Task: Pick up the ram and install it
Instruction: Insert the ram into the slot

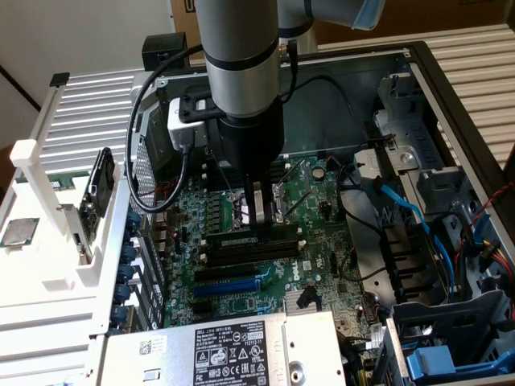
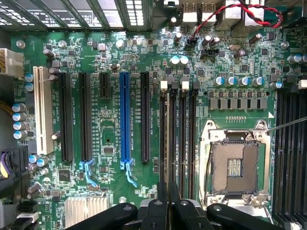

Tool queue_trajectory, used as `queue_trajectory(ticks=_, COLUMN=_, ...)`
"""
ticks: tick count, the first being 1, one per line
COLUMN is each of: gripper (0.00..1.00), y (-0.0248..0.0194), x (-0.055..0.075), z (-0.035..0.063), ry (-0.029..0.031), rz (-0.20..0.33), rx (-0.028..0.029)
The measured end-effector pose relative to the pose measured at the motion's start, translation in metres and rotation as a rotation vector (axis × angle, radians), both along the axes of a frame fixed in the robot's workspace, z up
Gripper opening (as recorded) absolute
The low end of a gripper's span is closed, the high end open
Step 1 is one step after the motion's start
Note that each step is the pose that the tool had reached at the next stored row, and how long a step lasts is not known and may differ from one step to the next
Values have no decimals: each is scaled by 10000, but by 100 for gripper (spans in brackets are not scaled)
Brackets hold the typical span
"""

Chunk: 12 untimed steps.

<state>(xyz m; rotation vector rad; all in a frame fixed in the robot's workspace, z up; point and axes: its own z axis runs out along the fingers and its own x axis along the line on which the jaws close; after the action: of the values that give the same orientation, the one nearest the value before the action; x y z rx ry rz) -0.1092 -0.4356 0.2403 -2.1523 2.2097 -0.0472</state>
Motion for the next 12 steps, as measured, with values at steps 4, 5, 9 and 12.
queue_trajectory(ticks=4, gripper=12, y=-23, x=9, z=1, ry=42, rz=-1, rx=163)
queue_trajectory(ticks=5, gripper=12, y=-23, x=16, z=1, ry=53, rz=-1, rx=171)
queue_trajectory(ticks=9, gripper=12, y=-25, x=21, z=2, ry=86, rz=-3, rx=182)
queue_trajectory(ticks=12, gripper=12, y=-35, x=21, z=2, ry=96, rz=-1, rx=188)
